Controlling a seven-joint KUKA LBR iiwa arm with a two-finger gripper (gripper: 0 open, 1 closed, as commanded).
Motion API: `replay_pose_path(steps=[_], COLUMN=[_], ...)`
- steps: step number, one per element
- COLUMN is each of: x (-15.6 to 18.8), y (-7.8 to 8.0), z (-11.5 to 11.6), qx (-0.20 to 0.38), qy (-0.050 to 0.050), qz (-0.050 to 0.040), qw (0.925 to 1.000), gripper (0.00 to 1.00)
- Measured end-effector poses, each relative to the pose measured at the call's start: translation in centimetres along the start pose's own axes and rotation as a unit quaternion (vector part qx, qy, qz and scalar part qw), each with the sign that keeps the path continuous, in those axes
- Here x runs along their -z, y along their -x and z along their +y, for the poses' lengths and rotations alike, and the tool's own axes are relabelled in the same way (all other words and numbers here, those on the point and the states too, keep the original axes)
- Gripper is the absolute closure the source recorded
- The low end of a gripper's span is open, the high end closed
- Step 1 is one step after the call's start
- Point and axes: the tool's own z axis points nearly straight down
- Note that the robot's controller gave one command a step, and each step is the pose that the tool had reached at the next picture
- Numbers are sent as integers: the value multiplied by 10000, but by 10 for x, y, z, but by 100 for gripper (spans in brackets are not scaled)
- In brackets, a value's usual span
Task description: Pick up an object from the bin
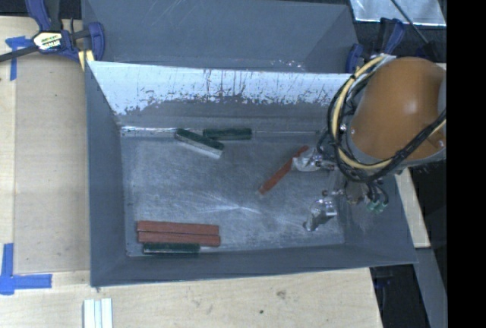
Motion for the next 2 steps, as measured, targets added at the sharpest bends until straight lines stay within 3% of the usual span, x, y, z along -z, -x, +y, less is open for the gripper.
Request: replay_pose_path(steps=[1, 2], x=[0, -41], y=[0, 31], z=[0, 15], qx=[0, 283], qy=[0, -6], qz=[0, -27], qw=[10000, 9996], gripper=[0, 0])
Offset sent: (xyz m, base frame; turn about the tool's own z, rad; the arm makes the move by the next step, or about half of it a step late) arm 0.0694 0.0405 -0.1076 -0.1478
